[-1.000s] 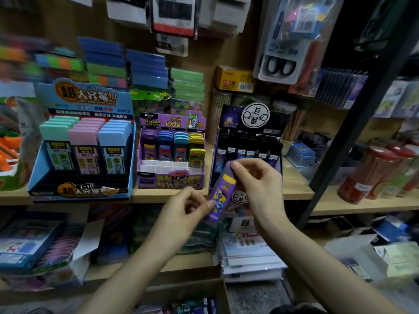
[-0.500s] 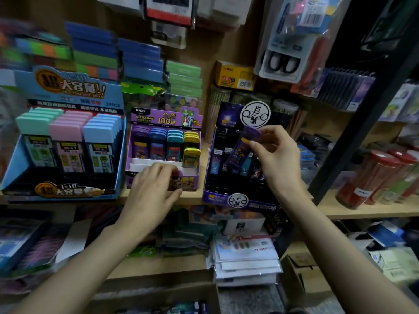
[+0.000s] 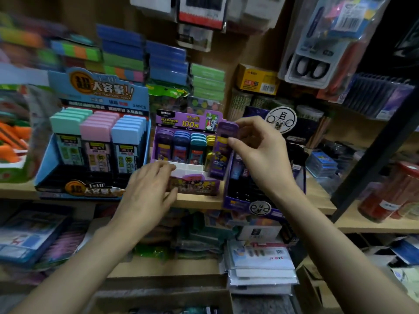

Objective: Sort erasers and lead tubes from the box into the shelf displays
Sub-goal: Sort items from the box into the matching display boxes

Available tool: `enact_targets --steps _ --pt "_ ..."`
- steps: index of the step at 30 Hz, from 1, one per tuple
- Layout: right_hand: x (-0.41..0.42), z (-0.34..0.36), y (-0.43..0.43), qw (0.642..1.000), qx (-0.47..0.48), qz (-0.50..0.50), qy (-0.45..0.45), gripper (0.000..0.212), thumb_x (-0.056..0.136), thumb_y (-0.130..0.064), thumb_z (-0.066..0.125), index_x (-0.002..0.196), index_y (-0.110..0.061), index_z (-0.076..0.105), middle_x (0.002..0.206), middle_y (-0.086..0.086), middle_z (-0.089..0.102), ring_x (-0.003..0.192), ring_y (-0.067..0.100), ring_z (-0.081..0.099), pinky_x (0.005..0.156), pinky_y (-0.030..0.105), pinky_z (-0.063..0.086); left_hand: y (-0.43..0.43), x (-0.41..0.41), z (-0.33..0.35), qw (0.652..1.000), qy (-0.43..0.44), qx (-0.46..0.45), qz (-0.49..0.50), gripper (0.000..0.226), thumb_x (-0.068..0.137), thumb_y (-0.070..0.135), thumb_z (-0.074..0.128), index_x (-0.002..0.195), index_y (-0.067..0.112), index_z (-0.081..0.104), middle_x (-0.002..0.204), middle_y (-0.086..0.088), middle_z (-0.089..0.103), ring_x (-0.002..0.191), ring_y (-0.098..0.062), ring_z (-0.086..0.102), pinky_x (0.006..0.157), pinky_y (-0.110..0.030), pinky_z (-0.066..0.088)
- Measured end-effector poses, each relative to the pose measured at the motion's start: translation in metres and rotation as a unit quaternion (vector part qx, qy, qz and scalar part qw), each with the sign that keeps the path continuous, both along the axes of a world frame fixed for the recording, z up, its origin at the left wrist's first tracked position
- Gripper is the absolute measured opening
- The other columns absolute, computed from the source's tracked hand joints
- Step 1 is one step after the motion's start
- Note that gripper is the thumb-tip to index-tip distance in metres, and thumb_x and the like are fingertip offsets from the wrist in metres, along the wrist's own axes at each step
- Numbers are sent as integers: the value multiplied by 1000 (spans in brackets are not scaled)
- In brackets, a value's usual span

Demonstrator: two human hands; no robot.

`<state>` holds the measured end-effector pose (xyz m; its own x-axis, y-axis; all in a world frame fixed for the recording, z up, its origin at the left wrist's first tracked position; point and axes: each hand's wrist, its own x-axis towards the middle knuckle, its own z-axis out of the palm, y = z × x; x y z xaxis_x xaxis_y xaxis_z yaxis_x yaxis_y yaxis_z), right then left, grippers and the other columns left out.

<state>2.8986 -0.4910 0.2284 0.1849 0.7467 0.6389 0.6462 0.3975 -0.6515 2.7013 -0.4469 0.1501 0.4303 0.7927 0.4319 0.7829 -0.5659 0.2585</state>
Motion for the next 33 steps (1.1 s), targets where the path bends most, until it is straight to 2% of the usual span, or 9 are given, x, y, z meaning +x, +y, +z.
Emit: enact_targets --steps 4,9,16,20,23,27,30,32,33 --pt "-33 -3 28 998 -31 37 42 21 83 -6 68 96 -17 57 89 -6 62 81 15 64 76 28 55 1 -20 -2 1000 5 -7 11 47 86 24 62 130 12 51 130 -8 51 122 -25 46 101 -39 36" --pt "-55 -4 65 999 -18 22 -22 19 83 -8 68 94 -17 55 88 -7 59 76 6 57 67 7 44 6 -25 -9 999 32 2 -15 51 88 25 58 136 12 46 138 -6 47 133 -21 36 109 -35 29" --pt "-67 -14 77 993 -16 15 -112 19 84 -10 67 101 -9 59 86 -6 58 81 8 54 71 12 39 6 -23 -15 999 26 -8 -27 53 92 27 50 142 15 36 144 0 37 139 -15 25 112 -31 23" --pt "-75 -4 85 998 -1 13 -66 17 81 -11 69 97 -12 63 86 -6 62 78 5 57 67 4 41 4 -25 -16 999 34 -7 -34 55 92 25 51 142 12 35 145 -3 37 139 -18 25 112 -31 25" --pt "-76 -7 90 996 -30 0 -80 18 82 -12 70 99 -12 63 87 -5 62 81 8 57 66 3 39 3 -28 -17 998 35 -10 -41 56 92 25 50 144 13 32 147 -2 34 141 -17 22 112 -31 24" --pt "-73 -18 88 994 -55 1 -93 25 80 -9 71 102 -13 60 74 -11 55 69 6 53 61 4 39 5 -32 -18 998 39 -17 -56 61 93 27 49 147 14 25 152 -1 26 144 -15 15 114 -30 20" --pt "-75 -25 86 982 -51 9 -179 32 82 -9 68 108 -14 51 81 -7 58 75 7 55 66 12 44 6 -33 -19 997 43 -16 -63 63 94 28 48 148 16 20 155 0 20 144 -13 11 115 -29 16" --pt "-75 -29 88 954 -33 -38 -294 27 83 -13 67 106 -11 53 98 5 60 93 23 52 80 34 45 6 -33 -18 997 42 -19 -64 61 95 28 47 148 16 20 156 0 18 144 -13 10 115 -29 15" --pt "-75 -31 90 942 -26 -63 -330 26 83 -15 66 105 -9 55 105 8 58 98 26 49 82 40 43 5 -33 -17 997 40 -20 -66 59 95 29 46 148 16 22 156 0 18 144 -14 11 115 -29 15"
